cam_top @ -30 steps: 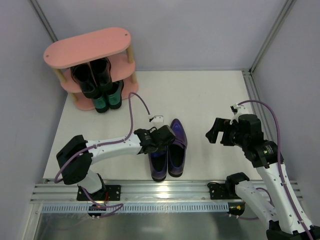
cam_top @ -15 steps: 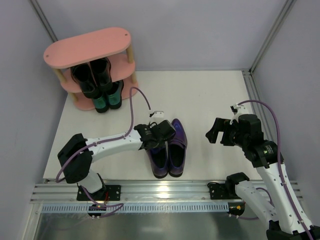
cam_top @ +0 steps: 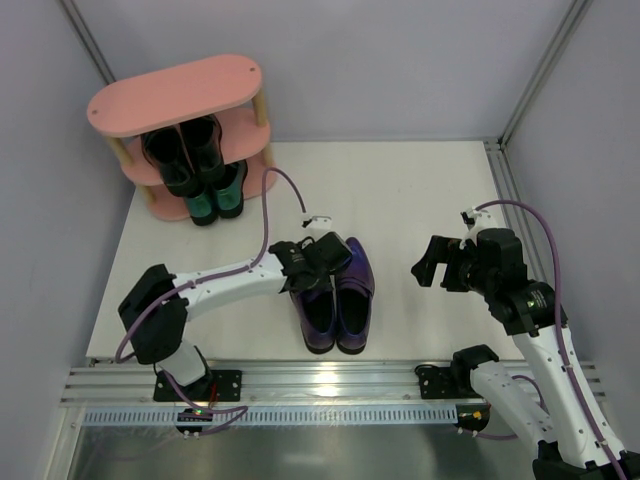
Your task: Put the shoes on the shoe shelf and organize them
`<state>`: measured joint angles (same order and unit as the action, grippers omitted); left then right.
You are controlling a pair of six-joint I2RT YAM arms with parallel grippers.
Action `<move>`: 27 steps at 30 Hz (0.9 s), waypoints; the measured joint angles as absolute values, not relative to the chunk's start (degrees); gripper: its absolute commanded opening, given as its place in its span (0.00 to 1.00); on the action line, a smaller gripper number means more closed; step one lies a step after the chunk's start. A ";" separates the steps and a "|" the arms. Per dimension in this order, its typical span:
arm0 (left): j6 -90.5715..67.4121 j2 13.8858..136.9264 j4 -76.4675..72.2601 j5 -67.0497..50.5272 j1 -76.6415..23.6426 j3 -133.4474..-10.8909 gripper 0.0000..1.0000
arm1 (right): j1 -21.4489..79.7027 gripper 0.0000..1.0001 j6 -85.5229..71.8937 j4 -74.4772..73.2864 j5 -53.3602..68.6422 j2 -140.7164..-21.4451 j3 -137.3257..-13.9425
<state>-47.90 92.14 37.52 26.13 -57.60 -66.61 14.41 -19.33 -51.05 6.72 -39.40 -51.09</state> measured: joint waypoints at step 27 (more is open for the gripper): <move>-56.64 70.70 32.62 29.89 -50.52 -41.39 0.00 | 14.41 1.00 -19.38 -50.87 6.79 -39.77 -51.07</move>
<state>-56.64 70.70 32.62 29.89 -50.52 -41.39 14.41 -19.38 -50.87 6.79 -39.77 -51.07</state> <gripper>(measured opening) 0.003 0.996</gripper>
